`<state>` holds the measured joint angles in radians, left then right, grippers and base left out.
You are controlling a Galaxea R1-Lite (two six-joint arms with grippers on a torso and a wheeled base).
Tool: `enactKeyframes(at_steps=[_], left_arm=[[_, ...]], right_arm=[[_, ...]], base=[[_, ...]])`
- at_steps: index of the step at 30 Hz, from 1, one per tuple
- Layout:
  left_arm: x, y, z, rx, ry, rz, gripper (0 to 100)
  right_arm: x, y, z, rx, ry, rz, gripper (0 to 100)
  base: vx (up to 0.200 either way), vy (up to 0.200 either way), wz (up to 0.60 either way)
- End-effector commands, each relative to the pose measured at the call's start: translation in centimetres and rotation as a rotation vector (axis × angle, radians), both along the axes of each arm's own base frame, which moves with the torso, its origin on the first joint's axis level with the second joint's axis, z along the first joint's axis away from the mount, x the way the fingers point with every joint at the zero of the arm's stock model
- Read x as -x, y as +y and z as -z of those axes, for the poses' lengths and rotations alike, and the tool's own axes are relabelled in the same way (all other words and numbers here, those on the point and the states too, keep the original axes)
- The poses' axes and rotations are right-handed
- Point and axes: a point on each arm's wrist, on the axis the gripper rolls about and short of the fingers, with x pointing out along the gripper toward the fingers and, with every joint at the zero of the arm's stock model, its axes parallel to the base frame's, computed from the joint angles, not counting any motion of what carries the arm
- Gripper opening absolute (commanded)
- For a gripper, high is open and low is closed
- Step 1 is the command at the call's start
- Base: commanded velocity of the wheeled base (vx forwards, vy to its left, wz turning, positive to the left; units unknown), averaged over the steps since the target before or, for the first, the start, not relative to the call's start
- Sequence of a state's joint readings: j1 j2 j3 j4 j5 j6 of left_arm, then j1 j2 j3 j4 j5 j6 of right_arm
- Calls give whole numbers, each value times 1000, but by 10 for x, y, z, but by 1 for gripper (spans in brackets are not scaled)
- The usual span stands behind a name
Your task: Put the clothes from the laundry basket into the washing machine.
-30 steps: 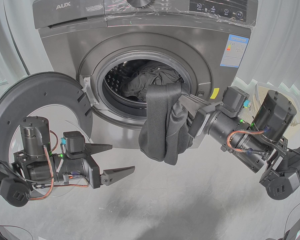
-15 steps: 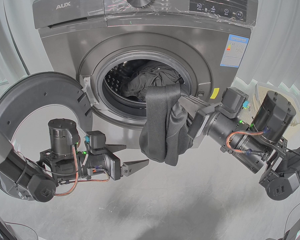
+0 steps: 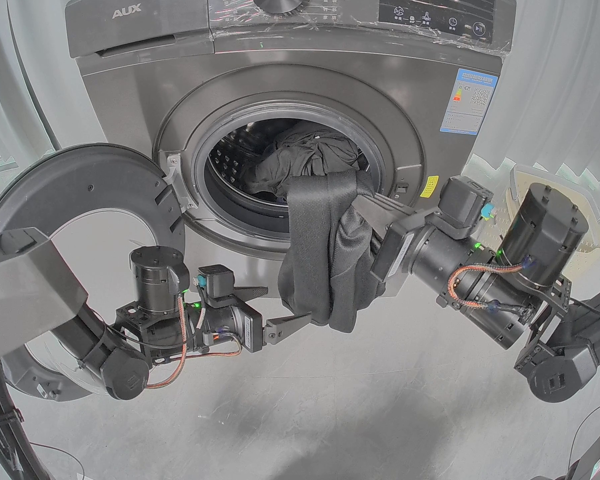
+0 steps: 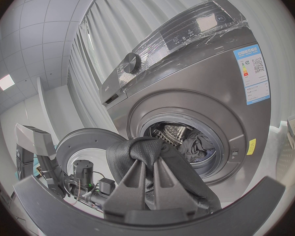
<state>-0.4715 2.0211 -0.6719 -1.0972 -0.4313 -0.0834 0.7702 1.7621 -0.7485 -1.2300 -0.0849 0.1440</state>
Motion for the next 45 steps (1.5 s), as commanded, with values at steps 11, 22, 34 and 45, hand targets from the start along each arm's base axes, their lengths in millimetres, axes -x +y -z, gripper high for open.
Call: enactKeyframes(at_steps=[11, 22, 34, 45], left_arm=[[-31, -12, 35, -5, 5, -16, 100], [-53, -24, 41, 16, -41, -26, 100], [-69, -34, 46, 46, -114, -58, 100], [-66, -35, 43, 81, -183, -77, 0]], right_arm=[[3, 3, 2, 2, 5, -13, 0], [6, 4, 4, 3, 4, -23, 0], [9, 5, 8, 12, 14, -30, 0], [5, 5, 11, 17, 20, -22, 0]], base=[[0, 0, 0], [0, 0, 0], [0, 0, 0], [0, 0, 0]])
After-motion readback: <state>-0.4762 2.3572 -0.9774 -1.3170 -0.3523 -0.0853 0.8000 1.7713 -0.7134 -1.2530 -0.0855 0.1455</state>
